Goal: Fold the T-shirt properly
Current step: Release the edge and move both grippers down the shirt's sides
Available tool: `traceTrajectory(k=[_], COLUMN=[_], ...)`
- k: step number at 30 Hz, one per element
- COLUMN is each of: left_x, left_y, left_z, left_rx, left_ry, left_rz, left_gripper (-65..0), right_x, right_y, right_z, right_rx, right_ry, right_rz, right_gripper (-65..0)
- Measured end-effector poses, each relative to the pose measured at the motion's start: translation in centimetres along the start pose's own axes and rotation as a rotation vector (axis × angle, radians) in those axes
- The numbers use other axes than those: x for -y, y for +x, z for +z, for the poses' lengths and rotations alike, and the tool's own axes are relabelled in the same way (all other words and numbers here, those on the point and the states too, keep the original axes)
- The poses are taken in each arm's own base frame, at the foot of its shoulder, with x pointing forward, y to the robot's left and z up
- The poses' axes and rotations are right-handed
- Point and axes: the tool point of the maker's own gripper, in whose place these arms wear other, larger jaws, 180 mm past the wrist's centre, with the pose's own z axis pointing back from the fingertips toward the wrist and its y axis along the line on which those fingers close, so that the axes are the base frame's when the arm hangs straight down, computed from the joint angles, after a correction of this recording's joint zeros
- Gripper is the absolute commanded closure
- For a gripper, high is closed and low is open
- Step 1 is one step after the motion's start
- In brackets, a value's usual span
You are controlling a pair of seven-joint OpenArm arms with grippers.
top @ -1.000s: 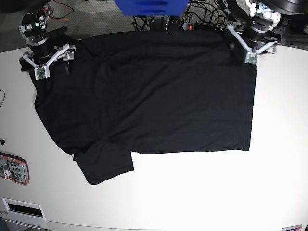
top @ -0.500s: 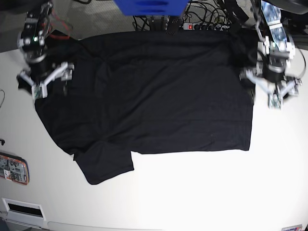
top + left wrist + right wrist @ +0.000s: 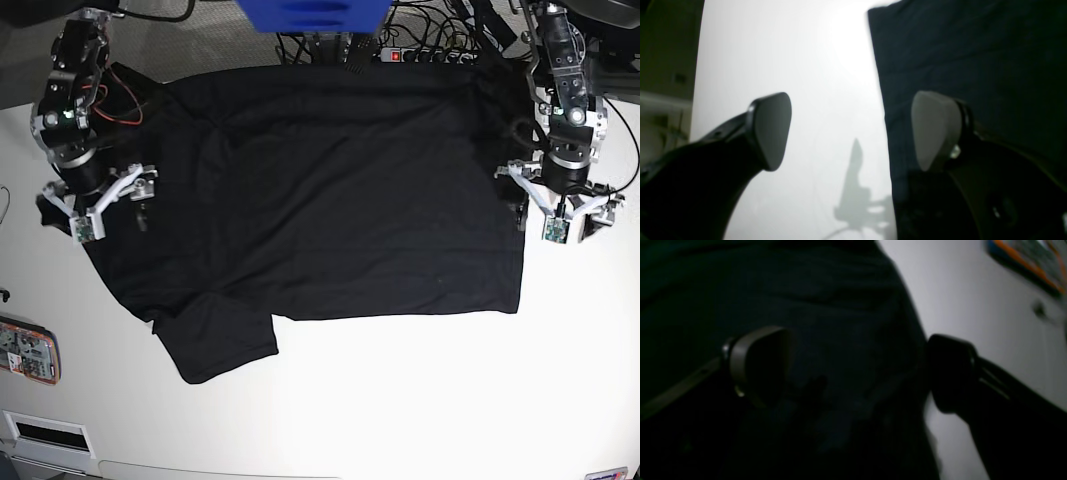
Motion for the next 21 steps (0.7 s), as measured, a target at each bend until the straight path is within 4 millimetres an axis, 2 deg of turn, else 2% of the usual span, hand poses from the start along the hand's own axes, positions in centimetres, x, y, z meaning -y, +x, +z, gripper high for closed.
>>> traceTrajectory(k=[2, 4, 9, 11, 14, 16, 18, 20, 21], left_x=[0.6, 0.9, 0.4, 0.0, -0.3, -1.2, -2.5, -3.6, -3.4], left_y=[0.9, 1.7, 1.1, 1.6, 2.5, 4.5, 5.5, 5.7, 5.8], left_z=[-0.2, -1.3, -4.6, -5.5, -6.9, -7.7, -7.9, -8.8, -9.5], left_rx=[0.030, 0.062, 0.014, 0.018, -0.026, -0.018, -0.029, -0.065, -0.084], left_ry=[-0.033, -0.059, -0.073, -0.070, -0.076, -0.071, -0.048, -0.047, -0.048], left_rz=[0.035, 0.086, 0.164, 0.177, 0.202, 0.217, 0.215, 0.214, 0.206], left_gripper=[-54.2, -54.2, -54.2, -54.2, -54.2, -54.2, -54.2, -54.2, -54.2], right_x=[0.0, -0.5, -3.5, -3.7, -3.4, -4.4, -4.9, -5.2, -5.6], right_y=[0.8, 0.6, 1.4, 1.9, 4.4, 6.1, 6.2, 4.9, 4.8], right_z=[-0.1, -0.4, -1.7, -2.1, -3.1, -3.4, -3.4, -3.6, -3.8], right_rx=[0.028, 0.013, -0.012, -0.019, 0.027, 0.085, 0.091, 0.026, 0.020], right_ry=[0.000, 0.013, 0.099, 0.102, 0.054, 0.084, 0.090, 0.088, 0.093], right_rz=[0.001, 0.006, 0.032, 0.026, -0.063, -0.117, -0.150, -0.122, -0.117], right_gripper=[-61.6, -61.6, -61.6, -61.6, -61.7, -61.7, -61.7, -61.7, -61.7])
